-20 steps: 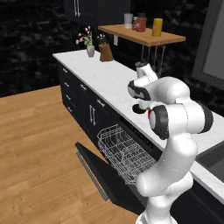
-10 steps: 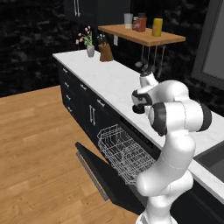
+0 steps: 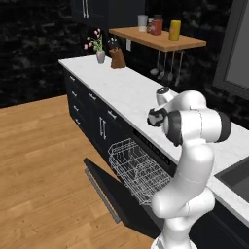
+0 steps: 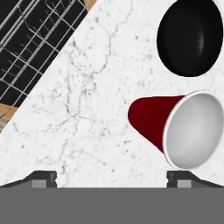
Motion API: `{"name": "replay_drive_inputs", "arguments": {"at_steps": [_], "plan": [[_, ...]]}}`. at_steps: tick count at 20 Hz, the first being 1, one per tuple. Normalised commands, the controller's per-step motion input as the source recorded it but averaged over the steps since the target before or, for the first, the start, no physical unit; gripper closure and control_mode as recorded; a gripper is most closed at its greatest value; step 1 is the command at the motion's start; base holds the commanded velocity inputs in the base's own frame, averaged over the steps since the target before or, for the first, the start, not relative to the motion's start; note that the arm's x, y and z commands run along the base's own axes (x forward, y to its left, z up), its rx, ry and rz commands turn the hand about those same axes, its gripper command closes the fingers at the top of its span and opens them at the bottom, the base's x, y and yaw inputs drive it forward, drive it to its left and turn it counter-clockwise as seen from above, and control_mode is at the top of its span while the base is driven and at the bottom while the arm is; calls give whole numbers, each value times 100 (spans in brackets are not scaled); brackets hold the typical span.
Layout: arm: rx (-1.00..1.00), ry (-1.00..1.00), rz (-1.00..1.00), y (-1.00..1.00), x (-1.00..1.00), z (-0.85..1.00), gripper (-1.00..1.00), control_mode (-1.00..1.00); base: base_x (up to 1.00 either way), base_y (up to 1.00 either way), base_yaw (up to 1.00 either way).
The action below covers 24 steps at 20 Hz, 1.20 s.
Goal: Pick up the cup and bowl from the counter, place them in the dishwasher, and close the dishwasher door.
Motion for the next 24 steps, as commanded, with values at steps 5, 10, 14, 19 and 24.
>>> {"name": "replay_drive_inputs", "arguments": {"at_steps": [5, 10, 14, 19, 24], "plan": [[0, -3, 0, -2, 36, -3, -100, -100, 0, 0, 0], [0, -3, 0, -2, 19, -2, -100, -100, 0, 0, 0], [0, -3, 0, -9, 16, -23, -100, -100, 0, 0, 0], [0, -7, 0, -4, 23, -23, -100, -100, 0, 0, 0], [0, -3, 0, -10, 27, -21, -100, -100, 0, 0, 0]]}}
